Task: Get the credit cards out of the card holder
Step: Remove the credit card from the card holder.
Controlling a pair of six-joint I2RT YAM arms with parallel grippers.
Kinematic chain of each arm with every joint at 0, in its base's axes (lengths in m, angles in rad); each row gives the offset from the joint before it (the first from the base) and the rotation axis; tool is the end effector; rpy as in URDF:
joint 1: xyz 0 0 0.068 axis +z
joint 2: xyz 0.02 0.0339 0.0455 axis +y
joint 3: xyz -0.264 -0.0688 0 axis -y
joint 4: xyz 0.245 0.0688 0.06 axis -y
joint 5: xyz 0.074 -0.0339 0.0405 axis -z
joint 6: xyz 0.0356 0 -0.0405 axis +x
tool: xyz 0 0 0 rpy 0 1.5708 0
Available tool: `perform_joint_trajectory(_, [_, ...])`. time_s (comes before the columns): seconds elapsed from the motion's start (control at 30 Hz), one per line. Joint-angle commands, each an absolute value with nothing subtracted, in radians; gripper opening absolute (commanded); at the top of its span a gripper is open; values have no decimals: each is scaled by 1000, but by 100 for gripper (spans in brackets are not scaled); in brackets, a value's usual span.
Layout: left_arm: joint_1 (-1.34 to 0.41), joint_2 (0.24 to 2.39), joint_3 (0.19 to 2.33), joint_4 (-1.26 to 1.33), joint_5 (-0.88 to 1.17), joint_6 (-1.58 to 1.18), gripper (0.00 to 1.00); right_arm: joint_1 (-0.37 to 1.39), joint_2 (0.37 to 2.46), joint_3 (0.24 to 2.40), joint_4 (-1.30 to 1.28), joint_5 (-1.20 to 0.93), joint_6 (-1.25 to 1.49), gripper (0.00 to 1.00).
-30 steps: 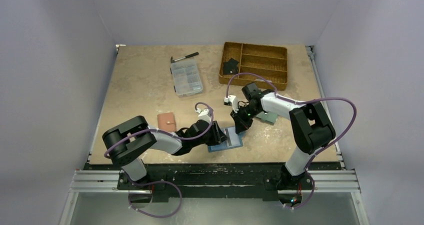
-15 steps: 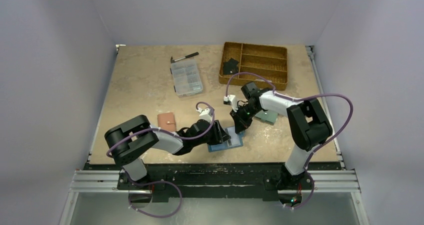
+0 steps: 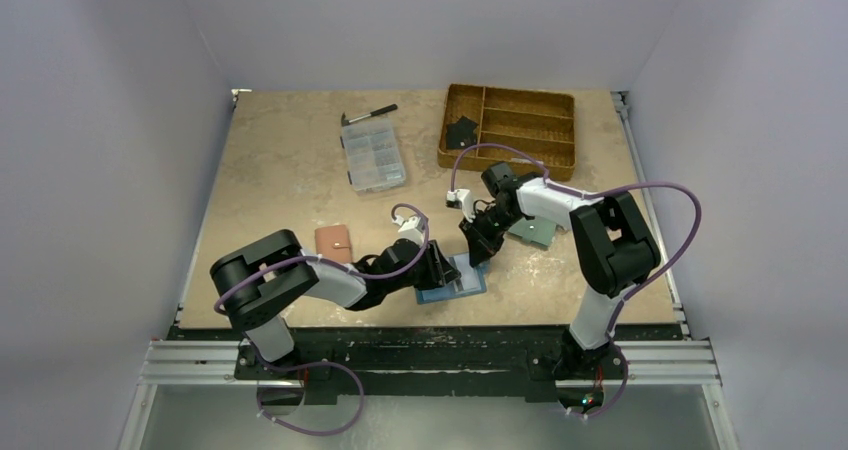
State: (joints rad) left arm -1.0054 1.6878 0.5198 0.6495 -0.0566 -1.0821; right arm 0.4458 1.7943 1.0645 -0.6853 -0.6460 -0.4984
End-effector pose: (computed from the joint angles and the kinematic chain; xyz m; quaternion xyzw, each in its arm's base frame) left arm 0.1609 -0.2499 0.1195 -0.0473 0.8632 -0.4216 0.2736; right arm 0.2768 0.1560 0.1511 -0.4519 0.8308 0.3144 0.0820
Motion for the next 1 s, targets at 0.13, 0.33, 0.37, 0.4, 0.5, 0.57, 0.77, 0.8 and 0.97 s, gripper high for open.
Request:
perform_joint_trajectory(0.13, [-1009,1731,509,630,-91,-1101,34,474,1825,1094,-709,-786,-529,3])
perform_joint_trajectory(0.33, [-1007,1735,489,647,-109,-1116,29,492,1822,1100,-734,-814,-555,4])
perform_joint_trajectory(0.37, [-1005,1736,485,649,-112,-1119,27,492,1821,1101,-736,-818,-557,4])
perform_joint_trajectory(0.4, [-1004,1736,483,650,-117,-1122,25,493,1820,1101,-740,-823,-560,4])
perform_joint_trajectory(0.5, [-1003,1741,474,654,-122,-1124,18,493,1813,1105,-745,-829,-566,6])
perform_joint_trajectory(0.57, [-1003,1744,468,664,-122,-1124,14,492,1806,1106,-744,-822,-567,7])
perform_joint_trajectory(0.77, [-1002,1758,442,699,-121,-1129,5,492,1757,1095,-723,-782,-568,10])
perform_joint_trajectory(0.8, [-1002,1758,437,705,-122,-1130,5,492,1747,1089,-715,-765,-566,11])
perform_joint_trajectory(0.97, [-1001,1750,409,760,-119,-1132,6,487,1726,1064,-662,-654,-533,13])
